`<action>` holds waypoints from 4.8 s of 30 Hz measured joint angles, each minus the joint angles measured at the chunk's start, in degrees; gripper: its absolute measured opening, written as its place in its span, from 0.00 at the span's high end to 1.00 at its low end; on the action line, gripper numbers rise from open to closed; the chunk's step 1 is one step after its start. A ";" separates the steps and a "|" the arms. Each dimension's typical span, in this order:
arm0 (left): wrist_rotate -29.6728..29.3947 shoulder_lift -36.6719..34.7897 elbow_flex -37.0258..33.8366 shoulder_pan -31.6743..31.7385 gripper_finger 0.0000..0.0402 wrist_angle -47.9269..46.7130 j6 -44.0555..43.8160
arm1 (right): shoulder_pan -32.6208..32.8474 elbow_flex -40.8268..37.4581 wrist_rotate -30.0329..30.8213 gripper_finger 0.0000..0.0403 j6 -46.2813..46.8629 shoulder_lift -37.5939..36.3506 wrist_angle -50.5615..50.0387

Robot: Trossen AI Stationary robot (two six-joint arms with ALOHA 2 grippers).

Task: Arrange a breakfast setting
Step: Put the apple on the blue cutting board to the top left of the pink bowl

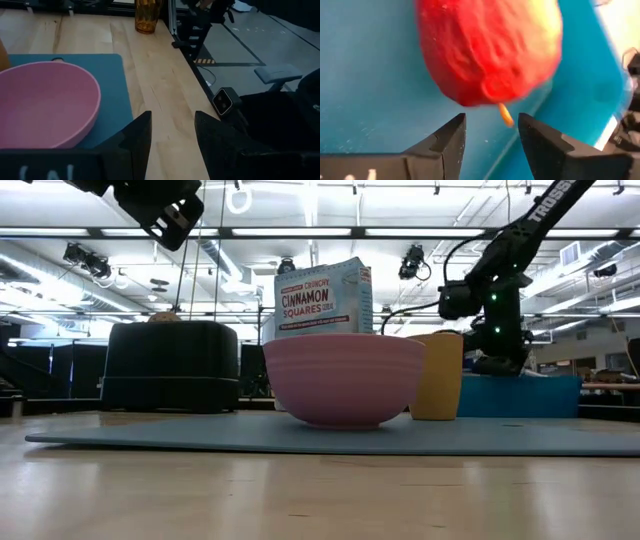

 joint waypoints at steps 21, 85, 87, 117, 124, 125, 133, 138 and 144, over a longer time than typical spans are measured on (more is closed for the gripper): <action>-0.87 0.00 0.00 -1.43 0.61 0.47 -1.47 | 1.56 -0.26 -1.11 0.98 0.31 1.85 4.43; -1.28 0.00 0.00 -3.00 0.61 1.24 1.67 | -0.04 -7.14 -9.10 0.58 90.36 -7.85 19.56; -1.26 0.00 0.00 -3.10 0.61 1.24 1.63 | 0.40 -7.15 -8.78 0.58 93.22 -6.61 20.59; -1.26 0.00 0.00 -3.32 0.61 1.27 0.08 | 3.17 -7.21 0.72 0.95 98.02 -3.12 27.89; -1.26 -2.18 -0.04 -3.42 0.61 0.73 0.62 | 4.47 -7.21 2.51 0.95 89.96 -11.01 27.73; -1.26 -3.00 -0.04 -3.42 0.61 0.13 1.18 | 4.97 -7.21 3.12 0.95 88.39 -12.54 27.82; -1.28 -9.65 -0.04 -3.42 0.61 -1.40 4.32 | 12.85 -7.21 13.02 0.95 71.81 -26.13 27.93; -1.29 -13.24 -0.04 -3.40 0.61 -2.90 5.79 | 21.12 -7.21 17.77 0.95 60.90 -32.32 29.60; -1.43 -16.77 -0.02 -2.76 0.61 -3.64 8.12 | 35.04 -7.21 21.85 0.95 45.00 -33.76 40.67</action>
